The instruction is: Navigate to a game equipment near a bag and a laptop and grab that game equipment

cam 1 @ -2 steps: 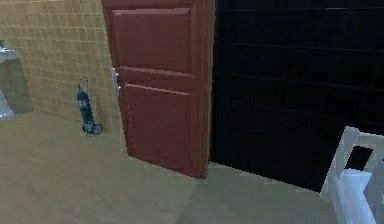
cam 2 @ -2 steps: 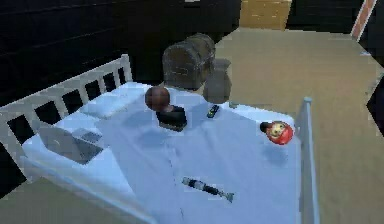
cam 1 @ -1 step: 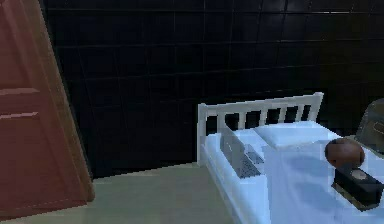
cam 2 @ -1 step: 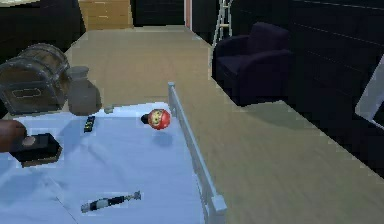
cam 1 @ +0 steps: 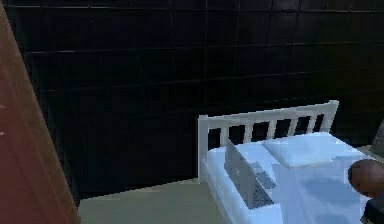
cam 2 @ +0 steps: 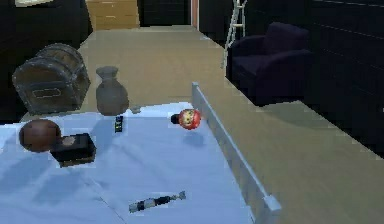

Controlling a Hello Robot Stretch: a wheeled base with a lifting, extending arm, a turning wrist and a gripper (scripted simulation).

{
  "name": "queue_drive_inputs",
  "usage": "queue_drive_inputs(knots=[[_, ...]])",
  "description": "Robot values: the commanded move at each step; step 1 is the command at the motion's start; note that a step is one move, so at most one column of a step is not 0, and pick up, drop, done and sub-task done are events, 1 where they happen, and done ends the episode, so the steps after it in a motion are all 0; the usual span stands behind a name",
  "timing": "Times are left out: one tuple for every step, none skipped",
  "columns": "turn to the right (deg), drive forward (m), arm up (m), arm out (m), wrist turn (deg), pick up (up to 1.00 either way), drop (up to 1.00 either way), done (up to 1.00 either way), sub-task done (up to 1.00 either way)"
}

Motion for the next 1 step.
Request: queue_drive_inputs(knots=[[45.0,0.0,0.0,0.0,0.0,0.0,0.0,0.0,0.0]])
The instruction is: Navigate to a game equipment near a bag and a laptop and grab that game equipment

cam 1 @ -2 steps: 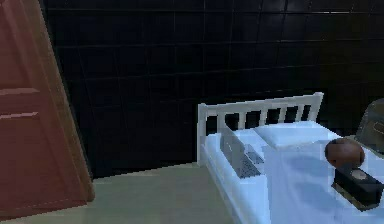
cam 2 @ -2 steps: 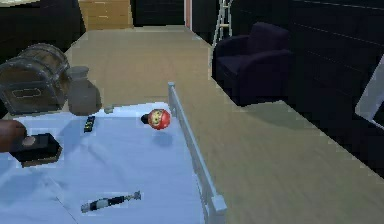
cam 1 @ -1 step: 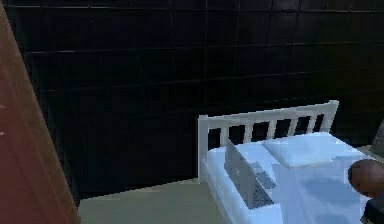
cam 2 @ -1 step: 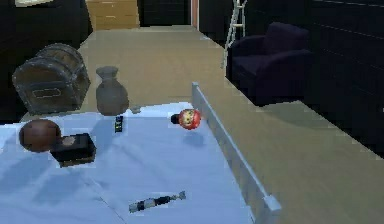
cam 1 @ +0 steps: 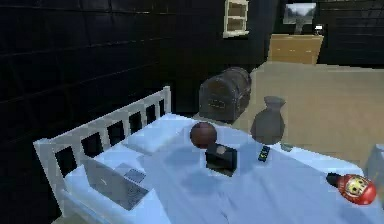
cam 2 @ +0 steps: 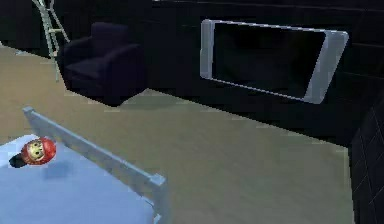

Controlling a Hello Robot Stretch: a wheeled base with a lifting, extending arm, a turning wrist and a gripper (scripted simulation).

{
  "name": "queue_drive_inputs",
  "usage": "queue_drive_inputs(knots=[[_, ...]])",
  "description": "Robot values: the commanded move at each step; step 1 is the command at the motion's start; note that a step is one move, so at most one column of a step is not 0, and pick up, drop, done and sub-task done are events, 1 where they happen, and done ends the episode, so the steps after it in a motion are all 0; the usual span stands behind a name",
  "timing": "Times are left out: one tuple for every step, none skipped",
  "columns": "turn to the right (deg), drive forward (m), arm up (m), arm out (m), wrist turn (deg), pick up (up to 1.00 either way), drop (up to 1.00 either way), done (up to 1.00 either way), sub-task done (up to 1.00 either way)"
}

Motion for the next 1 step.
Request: queue_drive_inputs(knots=[[45.0,0.0,0.0,0.0,0.0,0.0,0.0,0.0,0.0]])
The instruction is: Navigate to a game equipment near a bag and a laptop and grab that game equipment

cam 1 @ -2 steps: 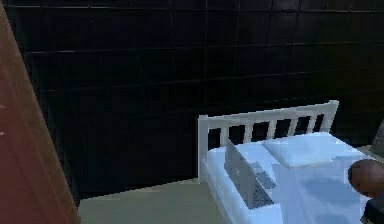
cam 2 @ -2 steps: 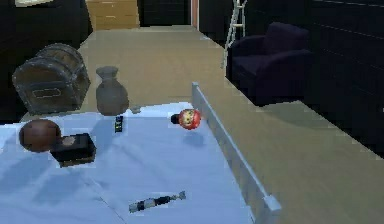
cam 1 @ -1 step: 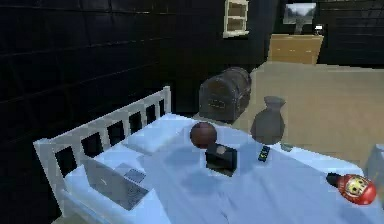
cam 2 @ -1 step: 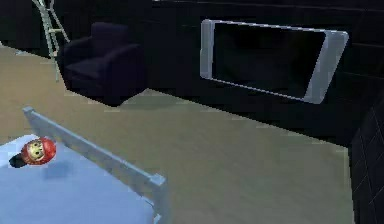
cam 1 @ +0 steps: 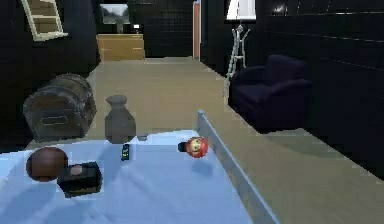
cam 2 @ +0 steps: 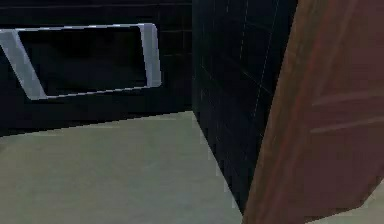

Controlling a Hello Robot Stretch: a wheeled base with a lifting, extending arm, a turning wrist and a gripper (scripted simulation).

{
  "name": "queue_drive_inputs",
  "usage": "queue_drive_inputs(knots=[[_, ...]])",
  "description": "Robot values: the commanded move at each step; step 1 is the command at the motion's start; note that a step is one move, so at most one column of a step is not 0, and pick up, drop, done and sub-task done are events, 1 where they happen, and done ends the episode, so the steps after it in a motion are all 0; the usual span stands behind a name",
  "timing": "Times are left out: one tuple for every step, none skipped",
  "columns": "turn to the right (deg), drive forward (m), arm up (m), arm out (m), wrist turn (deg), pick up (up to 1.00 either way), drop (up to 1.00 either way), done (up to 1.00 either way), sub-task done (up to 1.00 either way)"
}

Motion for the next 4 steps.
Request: queue_drive_inputs(knots=[[45.0,0.0,0.0,0.0,0.0,0.0,0.0,0.0,0.0],[30.0,0.0,0.0,0.0,0.0,0.0,0.0,0.0,0.0],[0.0,0.15,0.0,0.0,0.0,0.0,0.0,0.0,0.0],[-15.0,0.0,0.0,0.0,0.0,0.0,0.0,0.0,0.0]])
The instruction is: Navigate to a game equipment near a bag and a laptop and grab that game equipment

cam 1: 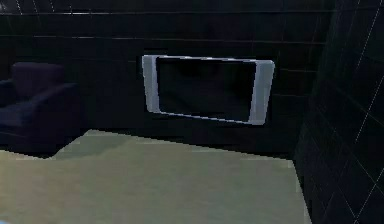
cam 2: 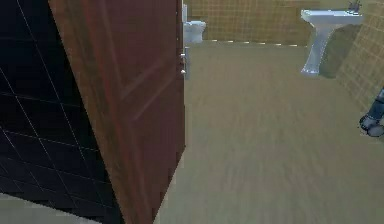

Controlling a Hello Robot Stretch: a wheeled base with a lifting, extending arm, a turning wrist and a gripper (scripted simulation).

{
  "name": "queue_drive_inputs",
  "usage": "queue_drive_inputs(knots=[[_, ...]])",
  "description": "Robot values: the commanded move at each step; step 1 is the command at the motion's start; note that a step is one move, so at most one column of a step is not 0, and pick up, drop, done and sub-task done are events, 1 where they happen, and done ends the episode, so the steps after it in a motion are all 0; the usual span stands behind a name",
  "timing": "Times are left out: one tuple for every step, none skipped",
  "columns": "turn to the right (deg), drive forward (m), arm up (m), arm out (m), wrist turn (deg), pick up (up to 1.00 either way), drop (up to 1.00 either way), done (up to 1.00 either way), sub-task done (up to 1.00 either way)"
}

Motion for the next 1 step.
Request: queue_drive_inputs(knots=[[0.0,0.85,0.0,0.0,0.0,0.0,0.0,0.0,0.0]])
